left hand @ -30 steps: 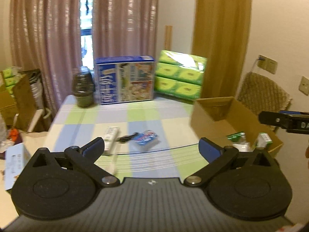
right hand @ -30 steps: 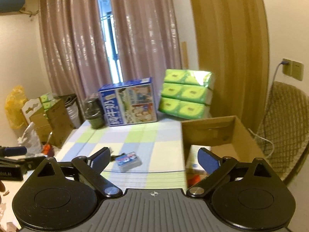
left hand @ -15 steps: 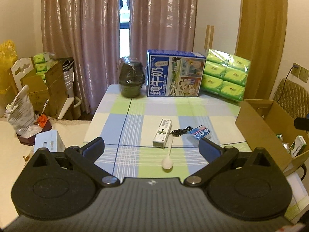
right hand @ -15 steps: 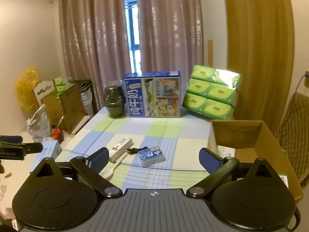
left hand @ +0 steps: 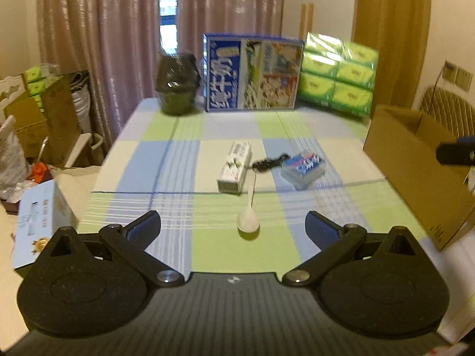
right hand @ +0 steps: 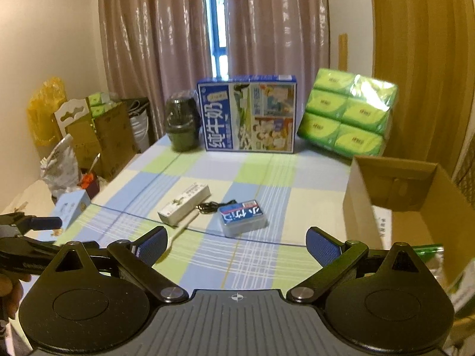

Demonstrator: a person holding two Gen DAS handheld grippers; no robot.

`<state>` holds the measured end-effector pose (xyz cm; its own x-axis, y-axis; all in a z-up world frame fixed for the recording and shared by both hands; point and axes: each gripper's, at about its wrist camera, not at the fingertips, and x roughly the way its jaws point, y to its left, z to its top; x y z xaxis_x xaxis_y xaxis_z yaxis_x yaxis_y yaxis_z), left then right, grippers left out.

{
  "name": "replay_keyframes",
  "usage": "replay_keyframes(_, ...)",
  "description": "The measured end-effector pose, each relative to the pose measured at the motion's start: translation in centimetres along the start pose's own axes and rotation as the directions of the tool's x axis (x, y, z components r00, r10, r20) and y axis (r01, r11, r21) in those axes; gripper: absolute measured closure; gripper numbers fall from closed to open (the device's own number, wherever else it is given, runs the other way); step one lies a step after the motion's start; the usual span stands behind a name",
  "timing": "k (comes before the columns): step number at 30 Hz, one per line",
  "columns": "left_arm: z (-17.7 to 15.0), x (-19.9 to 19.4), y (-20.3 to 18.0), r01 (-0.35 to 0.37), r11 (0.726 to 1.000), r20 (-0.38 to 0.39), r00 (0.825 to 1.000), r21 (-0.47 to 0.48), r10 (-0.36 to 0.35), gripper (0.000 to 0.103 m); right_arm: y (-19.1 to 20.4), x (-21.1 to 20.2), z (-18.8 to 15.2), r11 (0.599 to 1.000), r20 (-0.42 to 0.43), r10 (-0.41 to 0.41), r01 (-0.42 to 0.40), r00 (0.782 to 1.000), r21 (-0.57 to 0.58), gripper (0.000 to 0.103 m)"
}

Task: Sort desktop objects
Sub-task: 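Move both tools back over the table toward the spoon and plastic case, then grasp the white plastic spoon with the left tool while the right tool grasps the clear blue-labeled case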

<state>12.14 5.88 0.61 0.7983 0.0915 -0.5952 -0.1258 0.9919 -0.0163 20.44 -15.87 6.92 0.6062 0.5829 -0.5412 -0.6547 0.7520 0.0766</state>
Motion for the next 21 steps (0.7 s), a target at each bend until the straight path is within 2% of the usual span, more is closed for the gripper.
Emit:
replay_keyframes(3,-0.8,2.8,-0.4,0.034,0.999,-0.029,0.999,0.025,-0.033,0.009,-0.4,2.6,-1.1,1.0,-0.011,0.004,-0.004,1.0,-0.005,0.006)
replay_keyframes(5,-0.5,4.2,-0.8,0.055,0.996,-0.043,0.998,0.066,-0.052,0.01,-0.6,4.3,-1.9,1.0,-0.023,0.015,-0.015,1.0,-0.01,0.006)
replay_keyframes(9,-0.2,6.8,-1.4,0.051,0.989,-0.035,0.998,0.139,-0.047,0.012,-1.3,7.6,-3.2,0.999,-0.046,0.024,-0.025,0.999,-0.02,0.007)
replay_keyframes(15,-0.7,11.4,-1.3,0.086,0.991,-0.076,0.994,0.101,-0.078,0.024,-2.3,11.4,-4.1,0.999,-0.056,0.035,-0.036,0.998,-0.031,0.008)
replay_keyframes(18,-1.1,12.7,-1.9,0.073,0.988,-0.081,0.995,0.135,-0.063,0.031,-2.6,12.9,-4.3,0.998,-0.065,0.041,-0.044,0.997,-0.035,0.008)
replay_keyframes(21,-1.6,13.7,-2.4,0.072,0.984,-0.09,0.994,0.163,-0.058,0.032,-2.6,13.8,-4.3,0.998,-0.069,0.049,-0.051,0.996,-0.026,0.008)
